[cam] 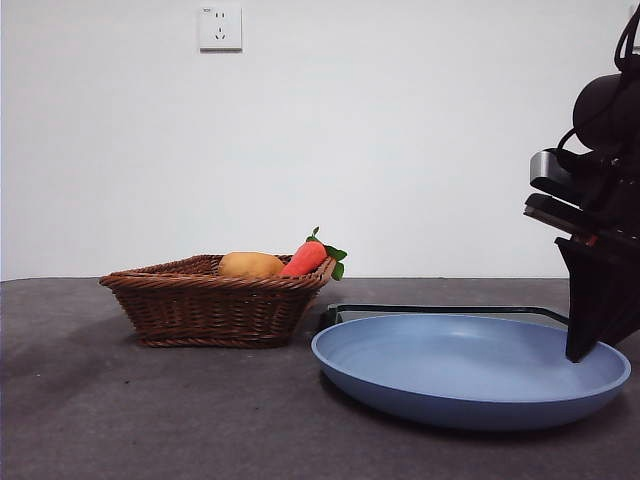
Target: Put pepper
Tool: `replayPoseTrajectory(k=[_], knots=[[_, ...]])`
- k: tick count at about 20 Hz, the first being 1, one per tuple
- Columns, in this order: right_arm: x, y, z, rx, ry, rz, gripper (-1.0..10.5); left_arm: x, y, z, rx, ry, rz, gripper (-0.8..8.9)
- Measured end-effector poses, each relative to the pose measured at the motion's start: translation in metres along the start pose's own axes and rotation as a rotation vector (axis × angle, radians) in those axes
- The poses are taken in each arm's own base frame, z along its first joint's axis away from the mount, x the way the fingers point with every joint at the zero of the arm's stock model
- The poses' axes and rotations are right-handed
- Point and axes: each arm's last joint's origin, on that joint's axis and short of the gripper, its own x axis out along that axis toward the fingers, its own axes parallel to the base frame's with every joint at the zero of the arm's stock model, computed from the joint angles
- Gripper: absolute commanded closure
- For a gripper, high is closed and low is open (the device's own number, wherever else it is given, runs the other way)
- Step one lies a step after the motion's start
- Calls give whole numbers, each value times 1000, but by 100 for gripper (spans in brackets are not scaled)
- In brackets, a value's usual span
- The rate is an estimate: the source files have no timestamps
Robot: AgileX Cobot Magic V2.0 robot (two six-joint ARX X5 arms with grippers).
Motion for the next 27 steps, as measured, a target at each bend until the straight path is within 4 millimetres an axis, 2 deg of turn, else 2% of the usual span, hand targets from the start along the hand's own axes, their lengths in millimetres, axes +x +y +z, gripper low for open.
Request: replayPoseTrajectory(k=[4, 8, 11, 14, 18, 23, 27], knots=[[-9, 3, -1, 8, -26, -2, 942, 12, 7, 8, -42, 8, 18, 477], [-48, 16, -5, -32, -154, -15, 942, 38, 9, 24, -94, 32, 31, 477], [-77, 23, -17, -40, -226, -24, 942, 62, -1, 49, -89, 82, 97, 477], [-104, 28, -30, -45, -305, -35, 942, 93, -12, 79, -67, 128, 153, 478], [-131, 33, -49, -46, -386, -53, 942, 148, -21, 110, -52, 223, 238, 478], [-151, 42, -67, -74, -462, -59, 942, 208, -15, 133, -67, 337, 376, 478], [-155, 44, -71, -78, -475, -60, 942, 244, -7, 137, -108, 382, 404, 479]])
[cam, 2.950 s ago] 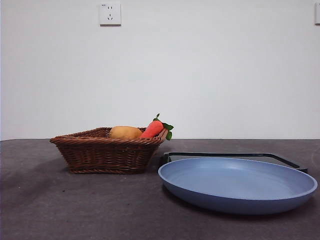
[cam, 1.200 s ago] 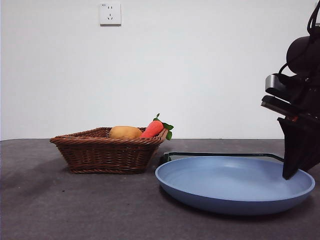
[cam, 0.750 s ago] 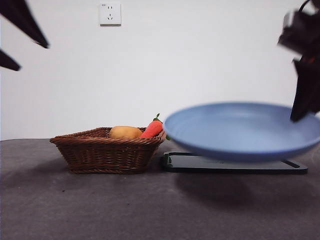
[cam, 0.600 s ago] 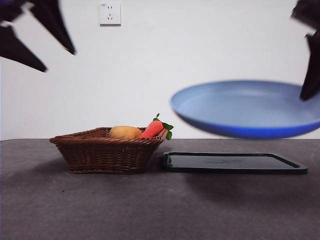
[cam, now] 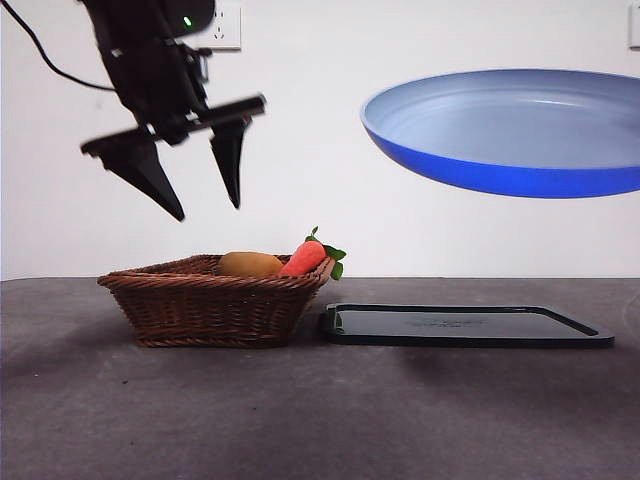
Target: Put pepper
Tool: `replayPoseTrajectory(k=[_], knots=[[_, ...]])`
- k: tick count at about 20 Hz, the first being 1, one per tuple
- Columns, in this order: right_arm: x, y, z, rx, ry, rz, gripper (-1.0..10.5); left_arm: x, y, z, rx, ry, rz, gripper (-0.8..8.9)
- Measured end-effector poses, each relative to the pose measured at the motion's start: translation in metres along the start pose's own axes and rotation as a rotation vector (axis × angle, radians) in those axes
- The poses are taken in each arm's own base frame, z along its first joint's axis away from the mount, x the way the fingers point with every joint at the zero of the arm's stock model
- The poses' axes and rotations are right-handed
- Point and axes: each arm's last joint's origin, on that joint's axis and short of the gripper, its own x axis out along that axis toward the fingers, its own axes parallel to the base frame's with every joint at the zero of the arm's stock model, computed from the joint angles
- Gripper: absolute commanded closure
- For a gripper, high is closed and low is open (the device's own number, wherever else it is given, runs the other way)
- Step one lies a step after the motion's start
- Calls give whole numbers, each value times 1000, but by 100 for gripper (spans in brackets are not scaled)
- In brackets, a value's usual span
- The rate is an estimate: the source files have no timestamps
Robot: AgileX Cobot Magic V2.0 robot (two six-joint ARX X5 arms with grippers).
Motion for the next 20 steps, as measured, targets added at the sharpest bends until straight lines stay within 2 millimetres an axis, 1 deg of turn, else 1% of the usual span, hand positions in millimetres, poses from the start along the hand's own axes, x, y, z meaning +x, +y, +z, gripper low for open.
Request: replayPoseTrajectory(k=[2, 6, 8, 18, 19, 20], knots=[[0, 0, 0, 0, 1, 1, 942, 17, -2, 1, -12, 27, 17, 479], [0, 0, 0, -3, 1, 3, 942, 50, -2, -6, -30, 102, 53, 479], [0, 0, 0, -5, 3, 3, 942, 61, -1, -9, -38, 126, 64, 479], [0, 0, -1, -16, 9, 8, 942, 87, 2, -13, -64, 154, 94, 479], [0, 0, -1, -17, 9, 8, 942, 87, 2, -13, -67, 150, 102, 484], [0, 0, -1, -20, 9, 8, 942, 87, 2, -13, -71, 144, 101, 509]])
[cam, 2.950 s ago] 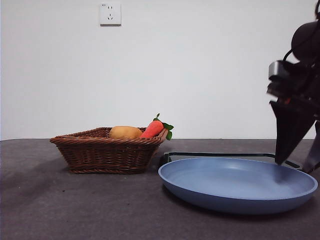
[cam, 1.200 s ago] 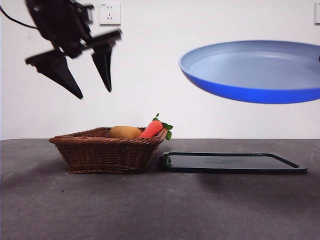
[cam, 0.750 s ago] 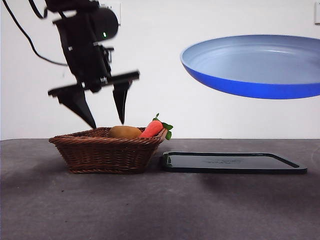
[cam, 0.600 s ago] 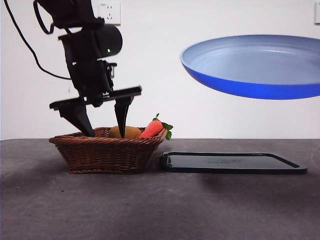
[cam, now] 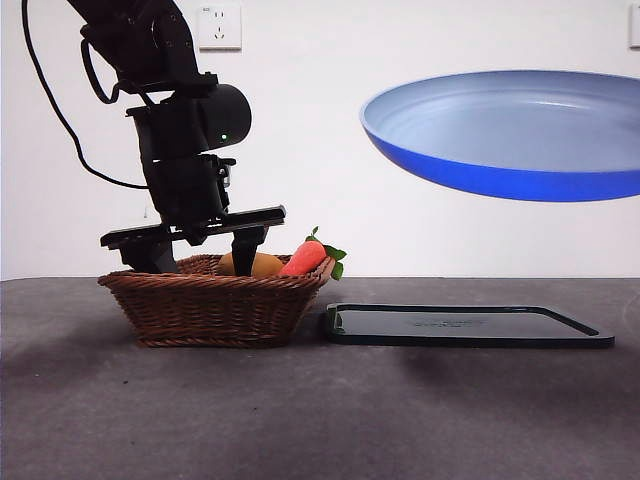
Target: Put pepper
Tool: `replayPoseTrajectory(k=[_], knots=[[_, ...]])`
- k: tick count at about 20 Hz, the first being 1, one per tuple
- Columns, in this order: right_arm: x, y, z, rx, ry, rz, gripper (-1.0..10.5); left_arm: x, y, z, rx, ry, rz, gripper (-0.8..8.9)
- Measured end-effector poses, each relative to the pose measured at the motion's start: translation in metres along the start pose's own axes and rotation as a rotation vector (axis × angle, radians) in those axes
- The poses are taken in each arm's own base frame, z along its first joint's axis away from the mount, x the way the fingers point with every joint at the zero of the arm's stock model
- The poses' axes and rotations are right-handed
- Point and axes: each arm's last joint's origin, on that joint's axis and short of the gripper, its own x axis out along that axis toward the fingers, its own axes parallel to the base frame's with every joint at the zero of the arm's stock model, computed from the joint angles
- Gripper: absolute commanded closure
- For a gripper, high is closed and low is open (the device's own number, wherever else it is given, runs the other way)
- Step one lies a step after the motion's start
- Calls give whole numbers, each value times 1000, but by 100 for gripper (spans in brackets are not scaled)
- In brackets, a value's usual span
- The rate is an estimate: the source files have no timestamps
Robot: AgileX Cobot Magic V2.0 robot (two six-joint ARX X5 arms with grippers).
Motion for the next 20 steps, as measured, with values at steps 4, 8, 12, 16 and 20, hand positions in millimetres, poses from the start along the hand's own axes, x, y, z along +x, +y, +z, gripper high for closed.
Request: replayPoseTrajectory(k=[4, 8, 12, 16, 20], knots=[[0, 0, 0, -5, 0, 0, 942, 0, -1, 0, -4, -2, -11, 668], [0, 0, 0, -5, 0, 0, 942, 0, -2, 2, -51, -4, -47, 705], [0, 0, 0, -8, 0, 0, 942, 0, -2, 2, -91, 1, -55, 705], [0, 0, 0, -8, -1, 0, 942, -4, -3, 2, -97, -4, -65, 705], [0, 0, 0, -8, -2, 0, 942, -32, -4, 5, -95, -47, -112, 705]])
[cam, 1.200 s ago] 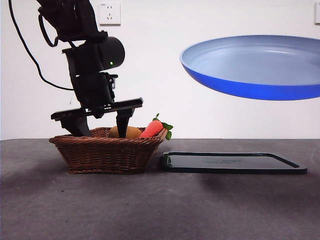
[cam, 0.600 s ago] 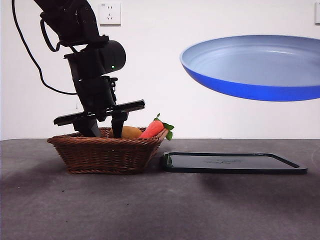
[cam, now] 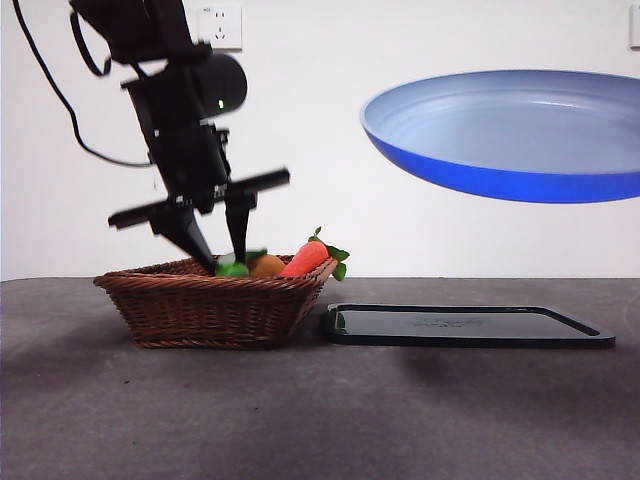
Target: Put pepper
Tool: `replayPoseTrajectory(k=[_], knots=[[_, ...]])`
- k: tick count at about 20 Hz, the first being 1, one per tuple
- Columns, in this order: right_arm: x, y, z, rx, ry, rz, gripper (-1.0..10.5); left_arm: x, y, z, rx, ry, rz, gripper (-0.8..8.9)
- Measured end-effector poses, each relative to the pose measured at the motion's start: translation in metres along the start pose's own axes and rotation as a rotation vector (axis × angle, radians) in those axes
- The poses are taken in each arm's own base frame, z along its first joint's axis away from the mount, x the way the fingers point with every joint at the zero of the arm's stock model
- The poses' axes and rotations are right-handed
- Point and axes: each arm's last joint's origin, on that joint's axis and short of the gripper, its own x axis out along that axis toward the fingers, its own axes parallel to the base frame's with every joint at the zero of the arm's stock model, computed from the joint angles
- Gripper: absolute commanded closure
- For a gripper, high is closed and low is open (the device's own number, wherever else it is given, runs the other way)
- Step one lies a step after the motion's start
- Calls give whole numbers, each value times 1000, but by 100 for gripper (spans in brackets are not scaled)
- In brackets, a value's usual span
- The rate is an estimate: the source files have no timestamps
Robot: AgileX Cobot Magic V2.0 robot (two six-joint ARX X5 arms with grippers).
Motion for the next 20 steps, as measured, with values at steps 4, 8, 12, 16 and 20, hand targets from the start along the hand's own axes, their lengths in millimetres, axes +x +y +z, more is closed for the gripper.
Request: replayPoseTrajectory(k=[4, 8, 12, 16, 20], knots=[[8, -3, 3, 14, 15, 1, 942, -36, -5, 1, 7, -43, -68, 705], [34, -12, 9, 72, 85, 2, 942, -84, -18, -5, 83, -85, -220, 705], [74, -26, 13, 171, 177, 20, 942, -111, -49, -30, 257, -75, -361, 705], [94, -31, 14, 261, 218, 68, 942, -98, -88, -67, 466, -31, -328, 705], [94, -29, 14, 302, 223, 115, 942, -70, -120, -97, 608, -12, -295, 705]])
